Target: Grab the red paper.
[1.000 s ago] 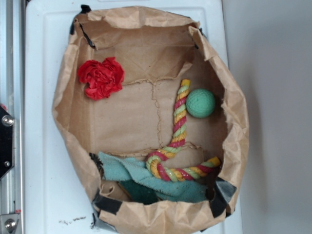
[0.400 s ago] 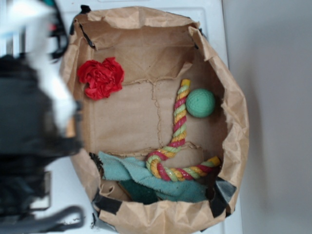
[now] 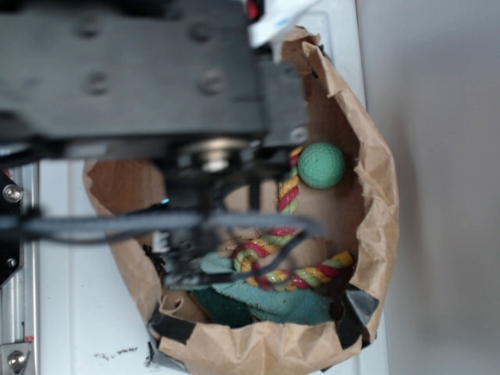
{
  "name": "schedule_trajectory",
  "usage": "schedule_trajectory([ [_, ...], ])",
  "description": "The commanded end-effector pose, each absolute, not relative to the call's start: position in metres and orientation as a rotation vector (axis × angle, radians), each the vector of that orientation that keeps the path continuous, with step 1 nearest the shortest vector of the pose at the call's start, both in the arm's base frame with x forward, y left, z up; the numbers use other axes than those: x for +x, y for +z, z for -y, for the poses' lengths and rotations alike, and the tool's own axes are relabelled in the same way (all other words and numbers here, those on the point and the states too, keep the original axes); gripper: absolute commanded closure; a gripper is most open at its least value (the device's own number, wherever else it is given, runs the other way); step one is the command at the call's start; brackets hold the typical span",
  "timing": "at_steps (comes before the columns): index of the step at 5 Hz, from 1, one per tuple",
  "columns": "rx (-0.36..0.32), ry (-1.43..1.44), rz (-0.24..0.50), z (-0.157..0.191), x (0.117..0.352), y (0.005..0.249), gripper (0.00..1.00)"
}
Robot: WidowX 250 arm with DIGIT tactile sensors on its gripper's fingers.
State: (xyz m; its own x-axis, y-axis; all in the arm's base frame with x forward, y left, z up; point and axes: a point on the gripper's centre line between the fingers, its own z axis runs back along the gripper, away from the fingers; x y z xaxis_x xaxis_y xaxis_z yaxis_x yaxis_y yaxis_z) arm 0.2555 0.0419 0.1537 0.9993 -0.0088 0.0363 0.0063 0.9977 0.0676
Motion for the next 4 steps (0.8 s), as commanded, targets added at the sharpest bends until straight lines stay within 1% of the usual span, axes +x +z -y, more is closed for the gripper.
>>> schedule_trajectory([
  [1, 0.088, 0.01, 0.087, -0.051, 0.26, 0.168, 0.0],
  [3, 0.088, 0.01, 0.087, -0.051, 0.26, 0.168, 0.0],
  [4, 0.096, 0.019, 0.101, -0.062, 0.263, 0.137, 0.0],
])
